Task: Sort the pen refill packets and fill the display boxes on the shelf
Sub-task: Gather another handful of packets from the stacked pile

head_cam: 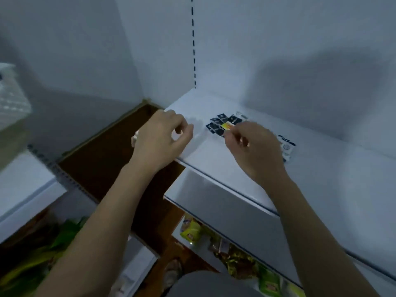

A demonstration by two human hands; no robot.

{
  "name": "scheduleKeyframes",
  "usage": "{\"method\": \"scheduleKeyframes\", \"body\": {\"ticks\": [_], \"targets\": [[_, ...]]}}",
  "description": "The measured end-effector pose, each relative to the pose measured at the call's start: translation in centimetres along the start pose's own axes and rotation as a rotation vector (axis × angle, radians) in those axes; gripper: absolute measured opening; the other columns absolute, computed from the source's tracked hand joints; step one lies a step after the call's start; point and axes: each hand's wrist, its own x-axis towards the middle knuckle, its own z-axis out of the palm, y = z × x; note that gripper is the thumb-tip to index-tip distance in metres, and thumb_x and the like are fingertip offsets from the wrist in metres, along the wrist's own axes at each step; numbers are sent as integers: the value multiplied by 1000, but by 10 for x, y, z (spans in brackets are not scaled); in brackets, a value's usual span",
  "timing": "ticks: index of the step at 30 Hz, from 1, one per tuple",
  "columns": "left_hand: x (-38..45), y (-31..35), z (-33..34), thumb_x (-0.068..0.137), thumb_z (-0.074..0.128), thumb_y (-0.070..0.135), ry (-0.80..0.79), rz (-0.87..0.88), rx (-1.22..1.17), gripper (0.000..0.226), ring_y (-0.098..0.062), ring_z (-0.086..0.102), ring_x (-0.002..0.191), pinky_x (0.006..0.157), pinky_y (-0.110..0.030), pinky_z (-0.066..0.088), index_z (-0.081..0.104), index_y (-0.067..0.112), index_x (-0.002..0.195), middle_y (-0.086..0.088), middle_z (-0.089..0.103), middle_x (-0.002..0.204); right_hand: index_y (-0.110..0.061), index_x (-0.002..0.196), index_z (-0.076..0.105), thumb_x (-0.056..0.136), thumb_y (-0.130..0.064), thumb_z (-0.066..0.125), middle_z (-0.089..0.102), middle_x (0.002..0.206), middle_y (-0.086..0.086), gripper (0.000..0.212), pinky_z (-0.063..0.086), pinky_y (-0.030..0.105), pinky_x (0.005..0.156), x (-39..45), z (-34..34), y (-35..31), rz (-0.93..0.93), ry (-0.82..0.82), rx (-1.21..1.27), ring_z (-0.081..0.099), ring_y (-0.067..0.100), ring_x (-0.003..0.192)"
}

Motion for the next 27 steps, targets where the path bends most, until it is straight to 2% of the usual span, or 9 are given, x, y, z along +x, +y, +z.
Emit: {"method": "scheduleKeyframes", "body": {"ticks": [2, 4, 6, 8, 12, 15, 18, 23, 27], "targets": [[30, -6, 26, 94, 48, 45, -78, 176, -26, 32, -20, 51, 83, 70, -39, 43, 67, 19, 91, 2, 60, 87, -14, 80, 63, 92, -32, 55, 59, 77, -3, 23, 44, 34, 66, 6, -1, 26, 38, 92, -93, 50, 17, 74], [56, -8, 53, 93, 49, 52, -184, 325, -22, 43, -24, 56, 97, 79, -44, 48, 66, 20, 116, -3, 63, 109, -17, 99, 65, 90, -41, 56, 63, 98, -1, 26, 47, 42, 79, 6, -7, 44, 153, 3, -153, 54, 21, 92], [75, -7, 78, 91, 53, 56, -251, 446, -75, 54, -27, 56, 111, 89, -45, 49, 61, 20, 130, -6, 60, 126, -23, 117, 62, 88, -57, 48, 59, 115, 0, 47, 45, 44, 90, 6, -11, 56, 304, -134, -219, 51, 21, 106], [82, -5, 100, 91, 56, 55, -280, 550, -176, 56, -28, 57, 118, 94, -43, 49, 61, 17, 132, -8, 59, 132, -24, 124, 61, 88, -61, 41, 57, 123, 0, 55, 44, 44, 92, 1, -10, 63, 367, -128, -294, 50, 23, 112], [81, -10, 124, 91, 44, 59, -375, 568, -236, 52, -22, 53, 123, 97, -44, 47, 67, 26, 124, 1, 61, 132, -23, 120, 67, 94, -43, 53, 59, 120, -2, 36, 43, 43, 93, -10, -8, 79, 515, -28, -290, 51, 23, 110], [82, -12, 128, 93, 42, 59, -320, 539, -271, 49, -21, 57, 114, 92, -41, 48, 71, 24, 113, 4, 65, 122, -26, 106, 72, 89, -27, 70, 57, 103, -15, 17, 43, 43, 94, -11, -6, 87, 595, 15, -220, 50, 17, 103], [81, -13, 130, 94, 48, 55, -232, 529, -256, 42, -21, 58, 111, 88, -39, 46, 70, 23, 107, 6, 65, 117, -26, 98, 71, 87, -24, 73, 53, 94, -19, 11, 42, 41, 92, -10, -6, 84, 586, 98, -228, 45, 12, 97], [82, -8, 119, 91, 65, 44, -13, 582, -203, 50, -29, 47, 130, 106, -43, 36, 58, 15, 130, -8, 54, 138, -23, 95, 65, 95, -21, 64, 66, 90, -13, 2, 46, 27, 80, -6, -15, 60, 541, 335, -51, 59, 10, 87], [81, 5, 110, 93, 62, 39, 149, 824, -111, 40, -27, 60, 113, 103, -43, 41, 66, 14, 123, -6, 66, 120, -25, 90, 69, 90, -15, 70, 67, 83, -16, 10, 42, 10, 66, 2, -13, 35, 471, 121, 68, 60, -1, 73]]}}
